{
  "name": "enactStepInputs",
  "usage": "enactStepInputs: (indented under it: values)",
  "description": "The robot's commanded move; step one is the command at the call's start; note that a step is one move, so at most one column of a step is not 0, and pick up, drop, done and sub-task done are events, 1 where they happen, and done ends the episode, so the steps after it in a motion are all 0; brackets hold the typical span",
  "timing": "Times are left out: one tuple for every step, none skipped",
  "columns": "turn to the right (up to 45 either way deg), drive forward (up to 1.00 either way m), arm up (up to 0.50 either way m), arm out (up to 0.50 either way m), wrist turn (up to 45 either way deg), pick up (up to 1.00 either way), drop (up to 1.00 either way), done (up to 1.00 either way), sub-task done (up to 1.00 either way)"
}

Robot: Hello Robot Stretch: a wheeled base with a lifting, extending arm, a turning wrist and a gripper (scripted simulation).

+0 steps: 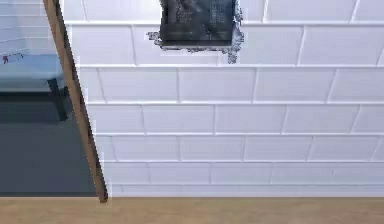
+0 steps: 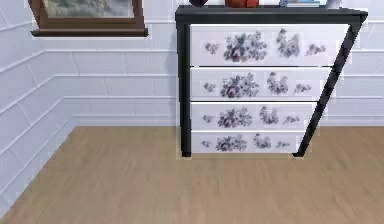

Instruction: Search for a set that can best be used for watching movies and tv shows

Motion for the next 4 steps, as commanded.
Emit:
enactStepInputs:
  values:
    - [-45.0,0.00,0.00,0.00,0.0,0.00,0.00,0.00,0.00]
    - [-45.0,0.00,0.00,0.00,0.0,0.00,0.00,0.00,0.00]
    - [-45.0,0.00,0.00,0.00,0.0,0.00,0.00,0.00,0.00]
    - [-18.0,0.00,0.00,0.00,0.0,0.00,0.00,0.00,0.00]
